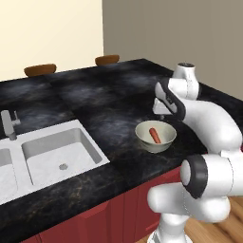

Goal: Pick the mushrooms from the cabinet and place them in one bowl. Pick the carrot from the sink and place it in the other bowl.

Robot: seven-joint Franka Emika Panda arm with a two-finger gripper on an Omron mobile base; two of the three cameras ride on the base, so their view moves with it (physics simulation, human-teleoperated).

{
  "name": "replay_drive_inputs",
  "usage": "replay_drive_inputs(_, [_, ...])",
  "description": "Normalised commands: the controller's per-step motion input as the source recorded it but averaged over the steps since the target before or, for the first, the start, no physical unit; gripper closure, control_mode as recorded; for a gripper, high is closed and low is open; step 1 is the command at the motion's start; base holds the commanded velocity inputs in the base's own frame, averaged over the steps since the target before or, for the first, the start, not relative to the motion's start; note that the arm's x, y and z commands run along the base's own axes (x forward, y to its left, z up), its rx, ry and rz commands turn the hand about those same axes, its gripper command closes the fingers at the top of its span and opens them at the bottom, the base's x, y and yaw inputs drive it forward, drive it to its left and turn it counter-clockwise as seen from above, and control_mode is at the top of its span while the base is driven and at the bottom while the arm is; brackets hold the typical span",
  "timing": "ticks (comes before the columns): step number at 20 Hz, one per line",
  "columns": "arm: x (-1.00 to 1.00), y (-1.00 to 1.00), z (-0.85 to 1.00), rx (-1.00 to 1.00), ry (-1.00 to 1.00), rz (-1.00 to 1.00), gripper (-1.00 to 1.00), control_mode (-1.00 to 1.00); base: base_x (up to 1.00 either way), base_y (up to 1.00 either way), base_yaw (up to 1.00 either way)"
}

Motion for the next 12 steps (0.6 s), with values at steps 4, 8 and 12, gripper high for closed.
replay_drive_inputs(4, [-1.00,0.12,-0.18,-0.04,-0.08,0.08,-1.00,-1.00,0.00,0.00,0.00])
replay_drive_inputs(8, [-0.98,0.19,-0.39,-0.06,-0.27,0.03,-1.00,-1.00,0.00,0.00,0.00])
replay_drive_inputs(12, [-0.47,0.06,-0.26,-0.06,-0.35,0.05,-1.00,-1.00,0.00,0.00,0.00])
